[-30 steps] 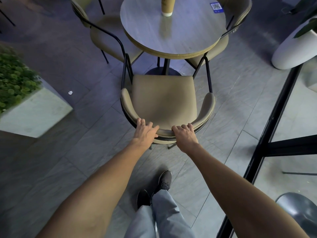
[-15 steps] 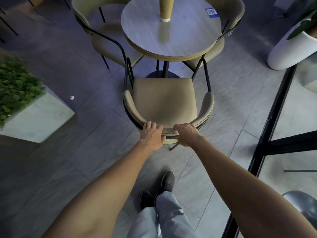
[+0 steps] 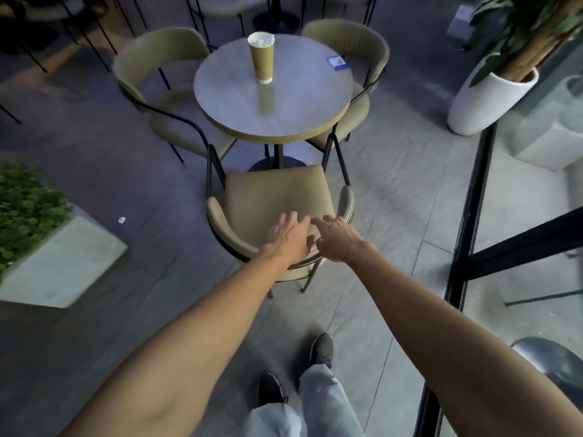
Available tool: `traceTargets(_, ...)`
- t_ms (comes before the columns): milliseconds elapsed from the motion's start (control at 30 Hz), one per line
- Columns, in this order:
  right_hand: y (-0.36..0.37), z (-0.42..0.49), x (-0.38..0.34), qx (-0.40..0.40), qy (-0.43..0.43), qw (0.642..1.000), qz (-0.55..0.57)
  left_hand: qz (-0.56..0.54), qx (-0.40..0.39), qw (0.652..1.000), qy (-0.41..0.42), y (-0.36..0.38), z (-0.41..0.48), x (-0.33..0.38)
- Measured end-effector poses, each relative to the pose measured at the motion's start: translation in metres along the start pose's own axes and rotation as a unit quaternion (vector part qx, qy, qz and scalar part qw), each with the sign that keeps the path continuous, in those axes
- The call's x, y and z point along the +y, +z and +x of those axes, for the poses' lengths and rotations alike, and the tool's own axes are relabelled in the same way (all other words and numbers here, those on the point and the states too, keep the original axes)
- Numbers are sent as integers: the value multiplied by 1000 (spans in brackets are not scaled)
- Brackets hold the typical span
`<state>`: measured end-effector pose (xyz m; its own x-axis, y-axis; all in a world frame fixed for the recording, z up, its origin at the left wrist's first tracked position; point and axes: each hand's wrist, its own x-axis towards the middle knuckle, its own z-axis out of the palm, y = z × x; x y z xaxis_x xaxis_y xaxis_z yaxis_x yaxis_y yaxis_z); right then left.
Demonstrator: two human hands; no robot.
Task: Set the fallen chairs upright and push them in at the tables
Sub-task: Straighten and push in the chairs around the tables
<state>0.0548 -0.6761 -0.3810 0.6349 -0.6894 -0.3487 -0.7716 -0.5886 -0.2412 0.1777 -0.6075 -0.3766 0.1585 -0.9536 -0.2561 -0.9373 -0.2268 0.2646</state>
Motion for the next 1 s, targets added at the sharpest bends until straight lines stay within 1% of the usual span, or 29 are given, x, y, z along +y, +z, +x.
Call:
traceTargets(100, -27, 0, 24, 18, 11, 1000, 3, 23, 23, 999, 22, -22, 25, 33)
traceTargets(200, -52, 3, 57, 32, 17, 999, 10, 22, 20, 999, 17, -36, 55, 69)
traceTargets(400, -99, 23, 155, 27, 20, 999, 12, 88, 3, 995, 46, -54, 144, 151)
traceTargets(633, -165, 68, 274, 15, 14, 1000, -15, 91, -7, 996, 18, -68, 250, 236)
traceTargets(767, -198, 103, 336, 11, 27, 999, -19, 94, -4, 995, 19, -77, 309, 270)
traceTargets(1000, -254, 194, 426, 5, 38, 998, -46, 102, 11, 995, 8, -98, 442, 297)
